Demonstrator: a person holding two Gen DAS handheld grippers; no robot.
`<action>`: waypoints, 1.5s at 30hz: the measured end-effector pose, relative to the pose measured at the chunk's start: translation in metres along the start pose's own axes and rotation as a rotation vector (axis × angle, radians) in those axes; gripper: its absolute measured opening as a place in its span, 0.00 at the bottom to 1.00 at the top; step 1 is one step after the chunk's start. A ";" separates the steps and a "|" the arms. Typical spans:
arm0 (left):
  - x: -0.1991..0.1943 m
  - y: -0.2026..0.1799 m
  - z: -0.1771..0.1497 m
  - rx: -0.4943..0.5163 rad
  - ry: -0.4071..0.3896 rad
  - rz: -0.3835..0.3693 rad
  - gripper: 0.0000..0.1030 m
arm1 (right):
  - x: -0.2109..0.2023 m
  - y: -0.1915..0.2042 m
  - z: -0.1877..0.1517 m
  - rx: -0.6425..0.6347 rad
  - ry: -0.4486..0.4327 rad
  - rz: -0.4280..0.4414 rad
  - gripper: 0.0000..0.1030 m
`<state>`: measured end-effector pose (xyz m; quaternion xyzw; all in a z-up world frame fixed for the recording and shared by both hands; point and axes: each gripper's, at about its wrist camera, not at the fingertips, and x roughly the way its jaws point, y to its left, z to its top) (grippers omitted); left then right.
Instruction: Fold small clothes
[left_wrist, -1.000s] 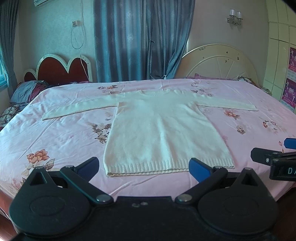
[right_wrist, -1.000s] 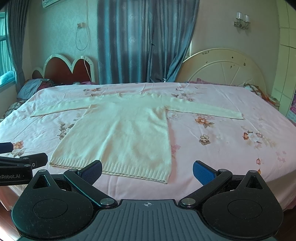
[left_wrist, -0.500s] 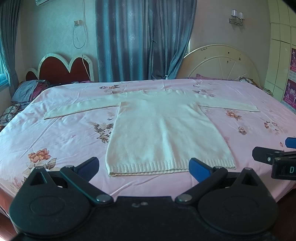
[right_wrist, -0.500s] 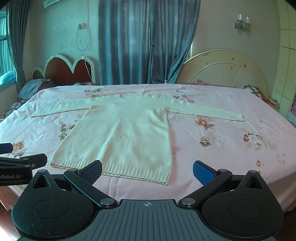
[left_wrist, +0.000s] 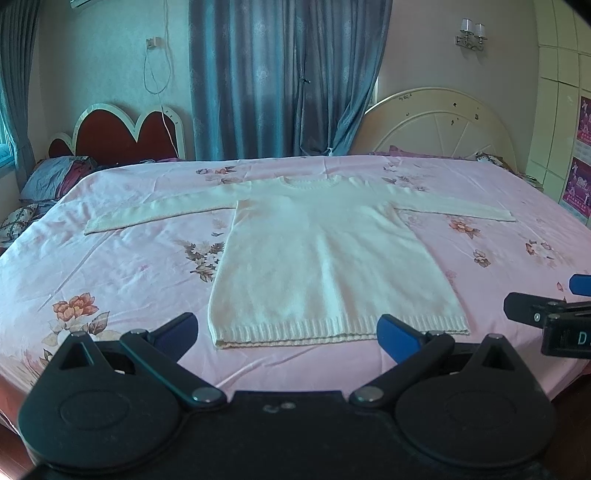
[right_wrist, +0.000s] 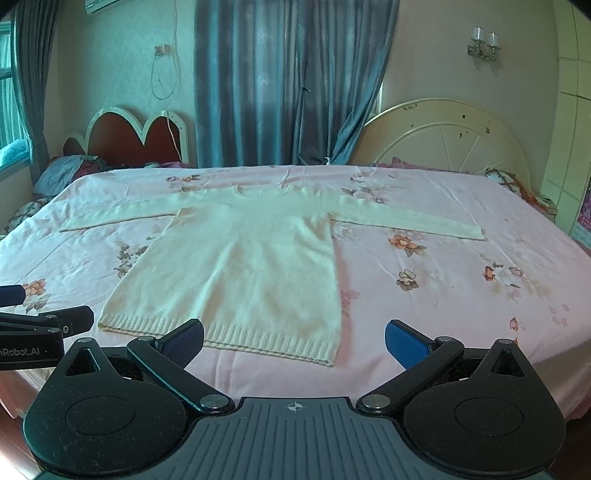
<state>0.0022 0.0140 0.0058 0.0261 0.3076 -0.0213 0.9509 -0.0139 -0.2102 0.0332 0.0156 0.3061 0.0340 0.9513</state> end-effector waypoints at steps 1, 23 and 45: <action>0.001 0.000 -0.001 -0.001 0.001 -0.001 1.00 | 0.001 -0.001 0.000 0.003 -0.002 -0.001 1.00; 0.111 0.033 0.078 -0.068 -0.036 -0.206 1.00 | 0.091 -0.042 0.077 0.163 -0.125 -0.132 1.00; 0.275 -0.022 0.148 -0.122 0.068 -0.089 0.91 | 0.278 -0.282 0.133 0.485 -0.071 -0.258 0.25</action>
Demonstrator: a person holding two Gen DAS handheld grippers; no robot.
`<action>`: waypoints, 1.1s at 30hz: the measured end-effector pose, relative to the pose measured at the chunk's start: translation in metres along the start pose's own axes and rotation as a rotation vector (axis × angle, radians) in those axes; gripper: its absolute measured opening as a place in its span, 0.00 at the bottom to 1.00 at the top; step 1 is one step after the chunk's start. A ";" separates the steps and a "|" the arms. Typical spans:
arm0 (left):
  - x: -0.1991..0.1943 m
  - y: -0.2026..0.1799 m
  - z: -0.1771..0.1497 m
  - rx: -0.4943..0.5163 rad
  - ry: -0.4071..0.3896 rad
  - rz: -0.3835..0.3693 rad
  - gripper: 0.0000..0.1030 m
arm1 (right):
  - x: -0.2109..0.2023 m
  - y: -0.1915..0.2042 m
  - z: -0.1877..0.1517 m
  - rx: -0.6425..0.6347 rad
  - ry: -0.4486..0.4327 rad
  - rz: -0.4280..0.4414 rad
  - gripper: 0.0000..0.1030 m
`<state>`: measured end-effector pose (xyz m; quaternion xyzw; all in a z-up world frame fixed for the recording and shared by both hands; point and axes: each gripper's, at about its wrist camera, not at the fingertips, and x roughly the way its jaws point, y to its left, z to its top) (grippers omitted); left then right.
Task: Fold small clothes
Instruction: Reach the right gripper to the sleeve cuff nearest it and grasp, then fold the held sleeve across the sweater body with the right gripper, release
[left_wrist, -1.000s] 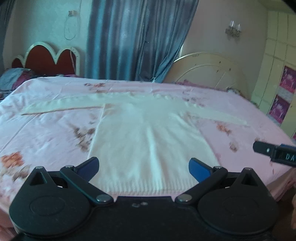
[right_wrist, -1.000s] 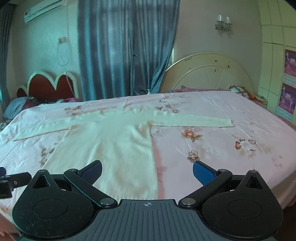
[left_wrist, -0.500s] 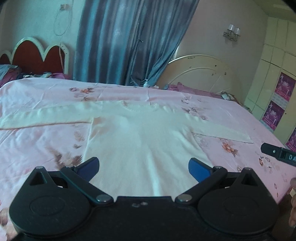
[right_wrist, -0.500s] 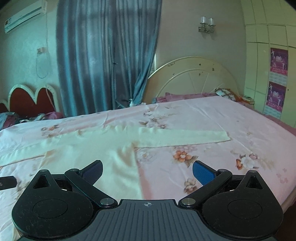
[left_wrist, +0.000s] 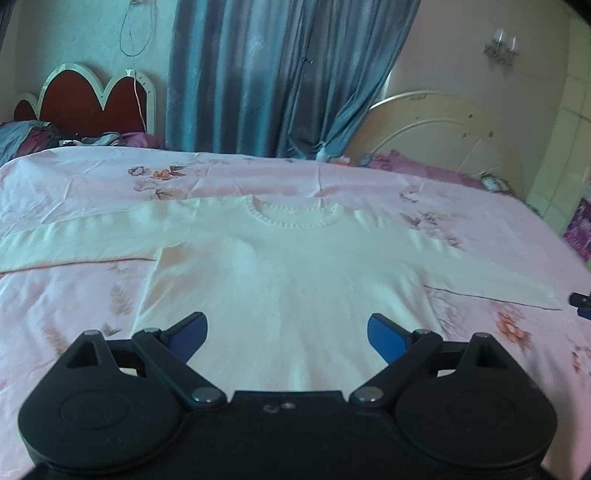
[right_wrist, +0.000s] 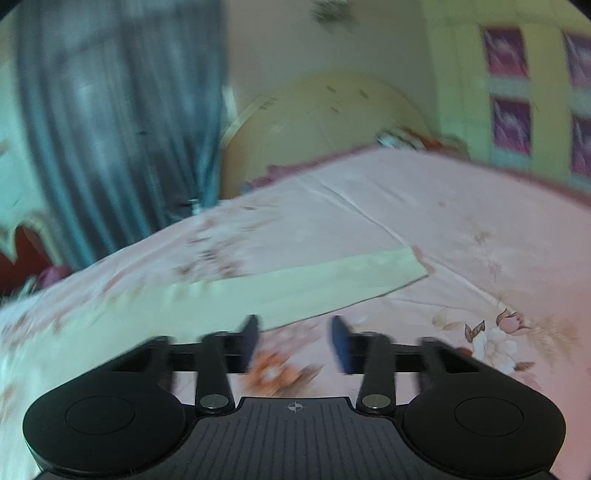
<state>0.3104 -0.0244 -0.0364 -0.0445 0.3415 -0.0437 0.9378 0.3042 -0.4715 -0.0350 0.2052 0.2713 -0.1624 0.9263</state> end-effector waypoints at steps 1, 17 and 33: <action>0.009 -0.007 0.004 0.007 0.009 0.014 0.91 | 0.016 -0.011 0.007 0.021 0.011 -0.021 0.25; 0.112 -0.104 0.020 0.082 0.144 0.033 0.91 | 0.125 -0.133 0.031 0.397 0.108 -0.001 0.25; 0.108 0.008 0.042 0.077 0.157 0.106 0.79 | 0.118 -0.023 0.051 0.001 0.024 0.041 0.02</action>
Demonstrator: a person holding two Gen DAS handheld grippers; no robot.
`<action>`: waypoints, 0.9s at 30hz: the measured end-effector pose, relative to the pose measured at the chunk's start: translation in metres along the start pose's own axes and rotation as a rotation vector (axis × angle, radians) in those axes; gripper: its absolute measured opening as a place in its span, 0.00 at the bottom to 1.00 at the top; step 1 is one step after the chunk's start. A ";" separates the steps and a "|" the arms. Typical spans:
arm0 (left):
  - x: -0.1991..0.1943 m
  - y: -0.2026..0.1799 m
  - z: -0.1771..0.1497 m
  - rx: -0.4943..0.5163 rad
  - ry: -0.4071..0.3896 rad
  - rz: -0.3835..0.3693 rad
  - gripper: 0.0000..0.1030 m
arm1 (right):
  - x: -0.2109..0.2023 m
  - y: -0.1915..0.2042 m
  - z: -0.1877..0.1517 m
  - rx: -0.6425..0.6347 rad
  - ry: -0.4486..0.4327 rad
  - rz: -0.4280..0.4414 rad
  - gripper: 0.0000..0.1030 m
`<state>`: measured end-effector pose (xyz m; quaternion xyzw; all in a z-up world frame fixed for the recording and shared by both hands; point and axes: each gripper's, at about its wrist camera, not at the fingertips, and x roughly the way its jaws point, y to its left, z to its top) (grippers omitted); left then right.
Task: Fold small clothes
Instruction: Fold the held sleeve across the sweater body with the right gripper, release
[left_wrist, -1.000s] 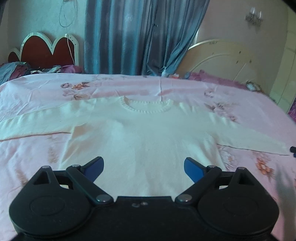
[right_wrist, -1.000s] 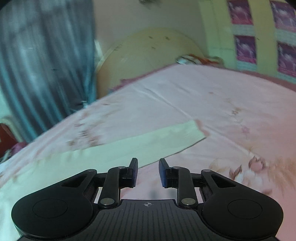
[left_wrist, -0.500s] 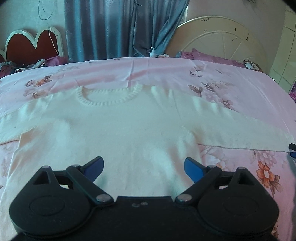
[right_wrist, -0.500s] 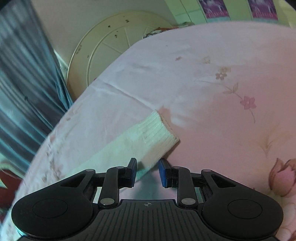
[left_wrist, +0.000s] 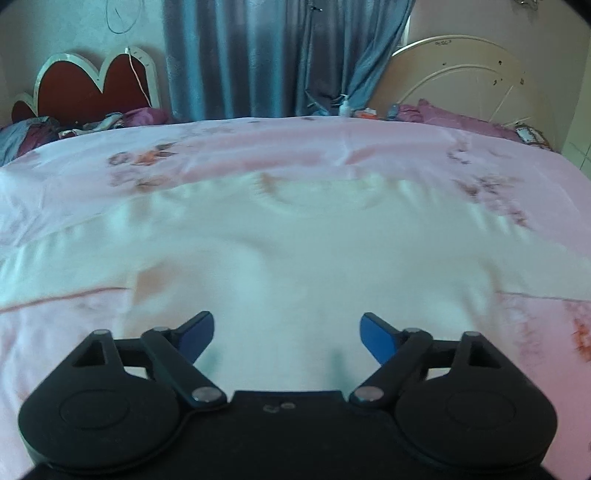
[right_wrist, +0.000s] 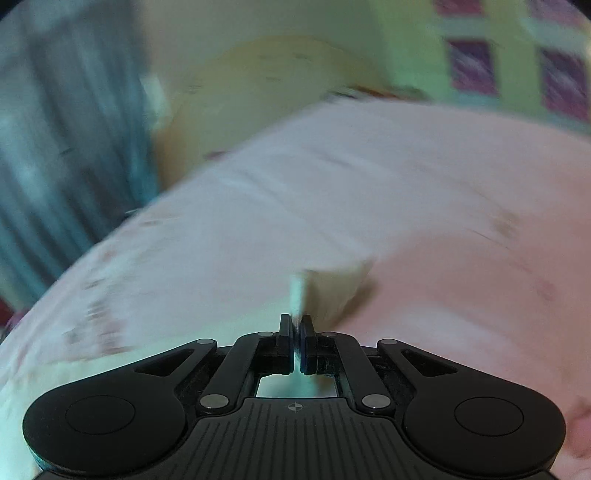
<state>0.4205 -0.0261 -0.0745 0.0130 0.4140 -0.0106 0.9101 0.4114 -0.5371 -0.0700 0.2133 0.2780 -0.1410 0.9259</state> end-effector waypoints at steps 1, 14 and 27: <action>0.003 0.013 -0.001 -0.001 0.001 -0.002 0.76 | -0.004 0.029 -0.004 -0.058 -0.001 0.042 0.02; 0.011 0.110 -0.010 -0.121 0.003 -0.154 0.68 | -0.020 0.328 -0.138 -0.466 0.156 0.373 0.02; 0.022 0.114 0.004 -0.151 -0.018 -0.315 0.80 | -0.004 0.349 -0.173 -0.569 0.168 0.347 0.50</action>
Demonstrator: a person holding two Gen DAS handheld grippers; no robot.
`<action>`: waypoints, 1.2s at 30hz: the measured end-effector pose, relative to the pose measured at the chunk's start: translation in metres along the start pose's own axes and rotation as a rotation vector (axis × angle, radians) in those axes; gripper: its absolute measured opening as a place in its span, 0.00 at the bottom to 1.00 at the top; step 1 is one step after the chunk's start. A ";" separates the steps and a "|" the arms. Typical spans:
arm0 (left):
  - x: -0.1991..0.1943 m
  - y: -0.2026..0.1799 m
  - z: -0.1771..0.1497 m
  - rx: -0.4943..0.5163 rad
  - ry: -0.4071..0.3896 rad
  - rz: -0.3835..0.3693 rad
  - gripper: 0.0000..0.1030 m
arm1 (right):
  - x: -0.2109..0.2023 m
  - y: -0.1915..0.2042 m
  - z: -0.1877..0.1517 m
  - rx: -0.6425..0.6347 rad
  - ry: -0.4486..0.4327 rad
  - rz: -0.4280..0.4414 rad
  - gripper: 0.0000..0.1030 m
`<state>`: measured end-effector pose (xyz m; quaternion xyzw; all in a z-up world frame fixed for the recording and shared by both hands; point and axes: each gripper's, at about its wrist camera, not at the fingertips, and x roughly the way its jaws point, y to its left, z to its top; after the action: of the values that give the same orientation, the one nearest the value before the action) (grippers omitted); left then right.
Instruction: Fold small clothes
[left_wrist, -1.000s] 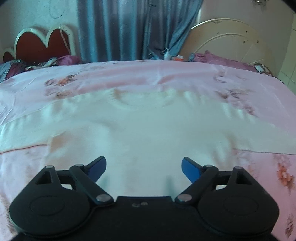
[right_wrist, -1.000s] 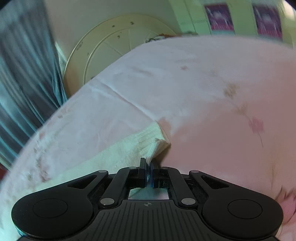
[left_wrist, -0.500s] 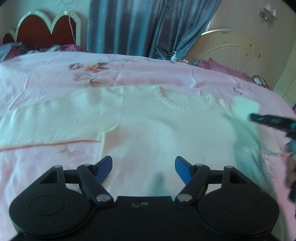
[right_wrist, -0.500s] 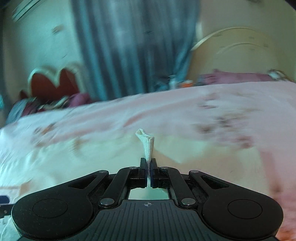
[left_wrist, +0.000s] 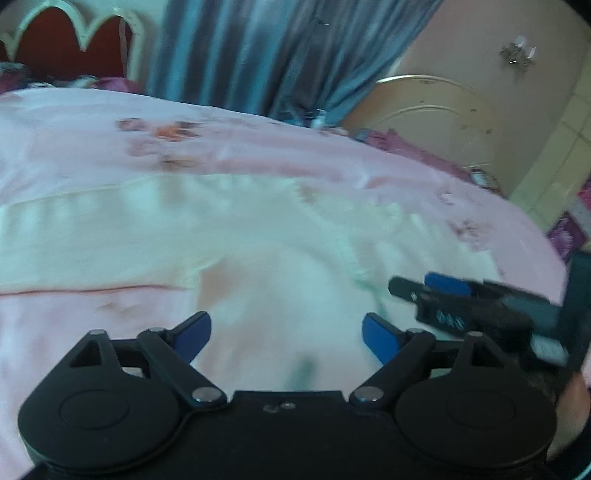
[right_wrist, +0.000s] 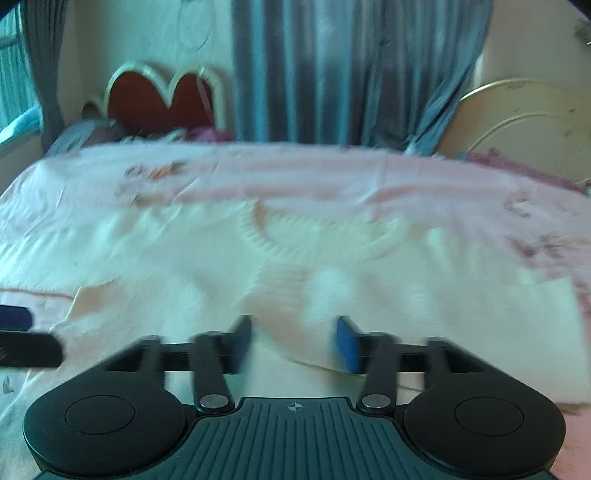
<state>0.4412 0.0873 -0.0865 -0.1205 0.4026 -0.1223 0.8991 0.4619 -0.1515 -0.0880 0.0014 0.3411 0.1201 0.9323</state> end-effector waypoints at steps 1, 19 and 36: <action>0.008 -0.006 0.003 -0.009 0.005 -0.037 0.75 | -0.008 -0.011 -0.002 0.036 -0.003 -0.006 0.50; 0.095 -0.052 0.040 -0.054 -0.015 -0.172 0.03 | -0.051 -0.157 -0.046 0.542 0.069 -0.108 0.29; 0.058 0.037 0.039 -0.083 -0.053 -0.005 0.03 | -0.042 -0.149 -0.041 0.451 0.085 -0.136 0.29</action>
<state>0.5124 0.1079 -0.1133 -0.1617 0.3833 -0.1045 0.9033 0.4384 -0.3086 -0.1051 0.1815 0.3978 -0.0224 0.8991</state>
